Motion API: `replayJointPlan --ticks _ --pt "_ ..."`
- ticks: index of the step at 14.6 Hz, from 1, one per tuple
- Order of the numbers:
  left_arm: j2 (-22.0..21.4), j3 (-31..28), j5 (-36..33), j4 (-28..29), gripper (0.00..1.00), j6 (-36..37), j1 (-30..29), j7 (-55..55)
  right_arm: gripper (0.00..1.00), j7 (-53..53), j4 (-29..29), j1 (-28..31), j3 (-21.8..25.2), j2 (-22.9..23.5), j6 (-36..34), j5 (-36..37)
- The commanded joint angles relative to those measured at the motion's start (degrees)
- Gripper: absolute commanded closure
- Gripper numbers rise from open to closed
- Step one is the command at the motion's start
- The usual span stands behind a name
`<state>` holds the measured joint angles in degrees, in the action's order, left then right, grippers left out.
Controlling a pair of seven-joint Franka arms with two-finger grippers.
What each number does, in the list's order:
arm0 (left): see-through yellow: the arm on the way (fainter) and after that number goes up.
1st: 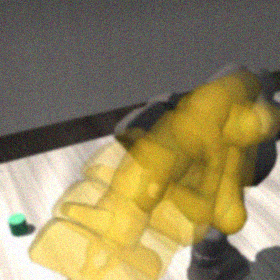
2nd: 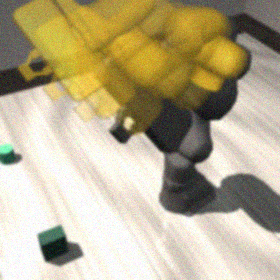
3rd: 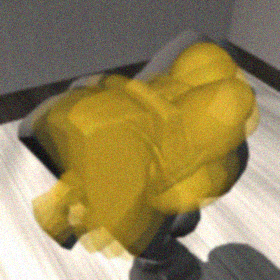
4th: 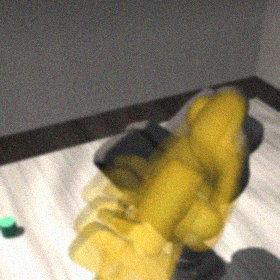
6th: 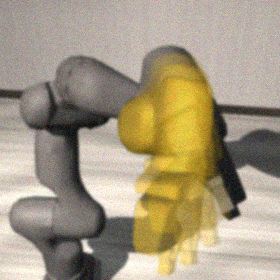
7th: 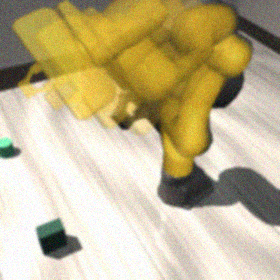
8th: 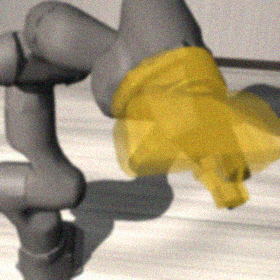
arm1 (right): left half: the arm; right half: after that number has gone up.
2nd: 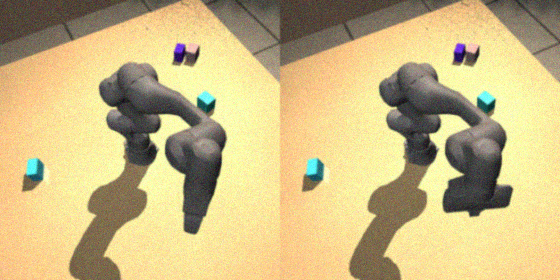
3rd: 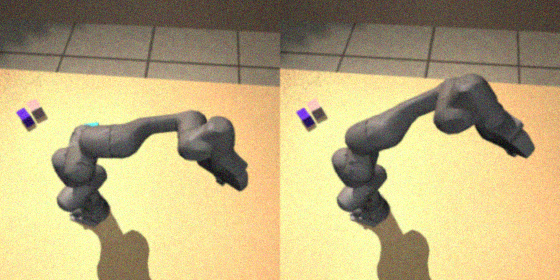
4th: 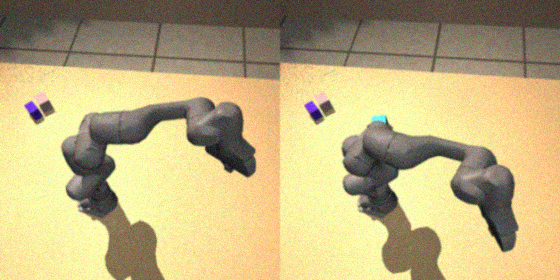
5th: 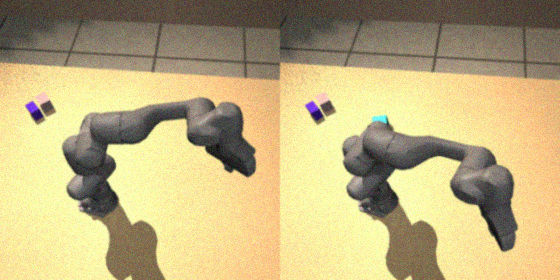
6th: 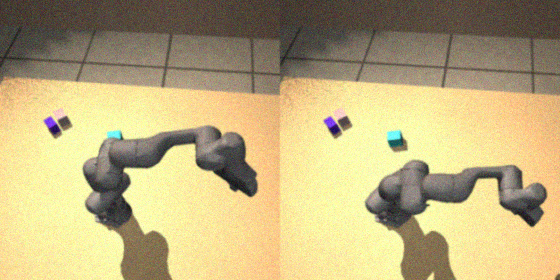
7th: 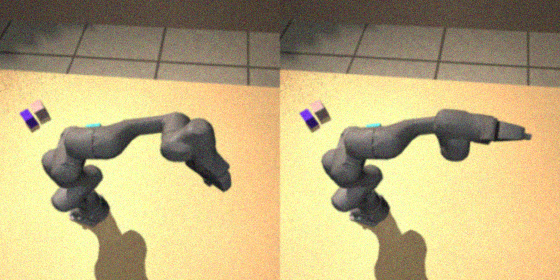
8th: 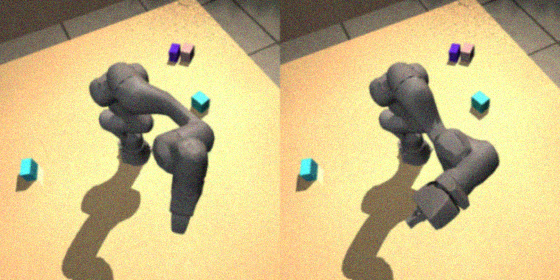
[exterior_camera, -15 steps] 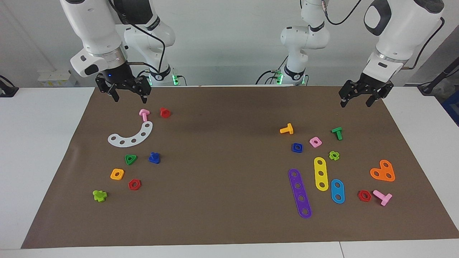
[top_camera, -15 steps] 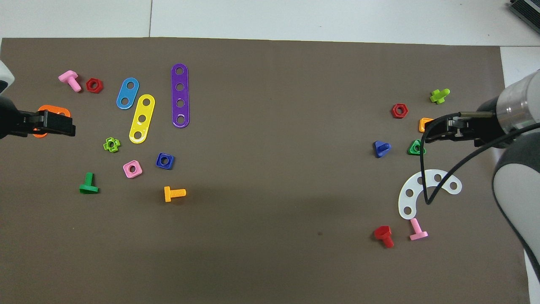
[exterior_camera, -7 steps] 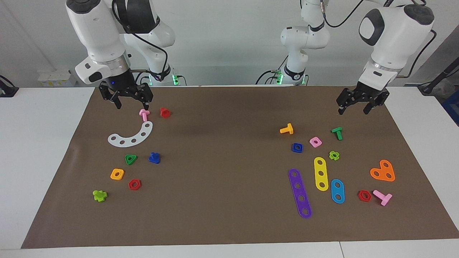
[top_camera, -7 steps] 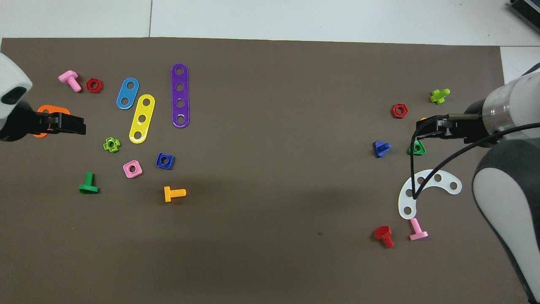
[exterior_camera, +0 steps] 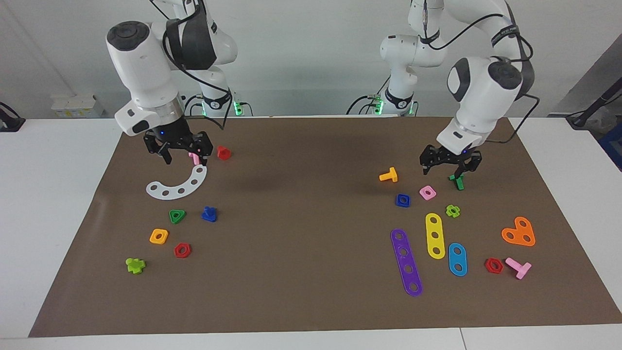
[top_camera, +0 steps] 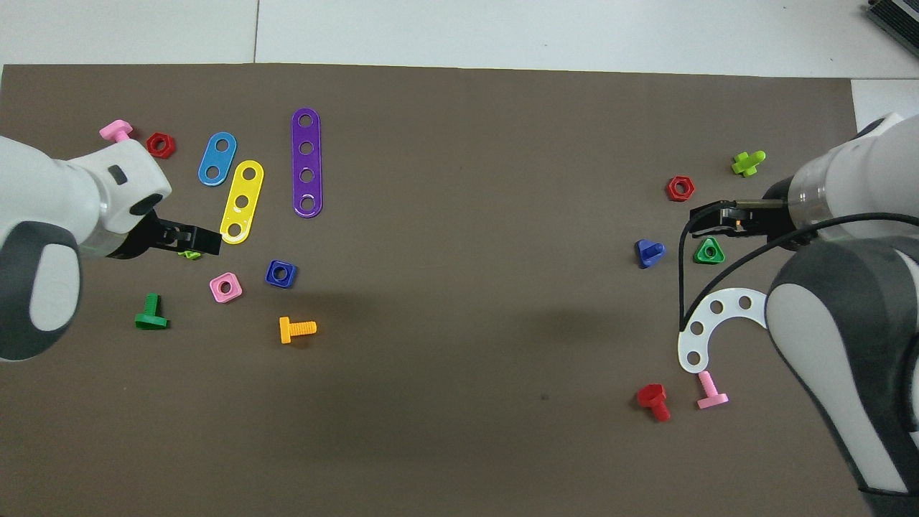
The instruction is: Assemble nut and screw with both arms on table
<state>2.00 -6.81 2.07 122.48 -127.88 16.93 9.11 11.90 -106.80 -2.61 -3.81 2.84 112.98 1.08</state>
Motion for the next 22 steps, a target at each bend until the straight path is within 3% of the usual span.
replayJointPlan --ticks 1,4,12,14,16,18,21,22 --pt "0.4 -0.7 0.9 6.2 0.08 -6.8 2.0 2.6 0.02 -2.3 -1.2 0.9 -0.1 3.3 4.4 -1.0" --pt "6.1 -0.7 0.9 6.5 0.08 -13.6 4.3 1.9 0.04 -4.5 -4.6 1.2 -0.1 5.6 11.0 -0.9" --pt "10.8 -0.9 0.8 6.5 0.11 -19.2 6.5 1.9 0.16 -4.7 -10.7 1.2 0.0 10.7 22.7 0.3" --pt "10.7 -0.9 0.7 6.5 0.27 -18.8 6.5 3.5 0.2 -4.7 -11.5 1.6 0.0 10.7 23.2 1.8" --pt "10.6 -1.0 0.7 6.5 0.63 -16.4 6.5 3.7 0.27 -4.7 -12.3 2.0 0.0 10.5 23.2 1.9" --pt "10.3 -1.1 0.7 6.4 1.0 -13.9 6.0 3.7 0.4 -4.7 -12.4 2.0 0.0 10.5 23.3 1.9" --pt "10.2 -1.1 0.8 6.1 1.0 -13.5 5.8 3.2 0.64 -4.7 -12.3 1.9 0.0 10.5 23.4 1.8" --pt "10.3 -1.2 0.8 5.8 1.0 -13.5 5.7 3.1 0.82 -4.6 -12.3 1.8 0.0 10.5 23.4 1.9"
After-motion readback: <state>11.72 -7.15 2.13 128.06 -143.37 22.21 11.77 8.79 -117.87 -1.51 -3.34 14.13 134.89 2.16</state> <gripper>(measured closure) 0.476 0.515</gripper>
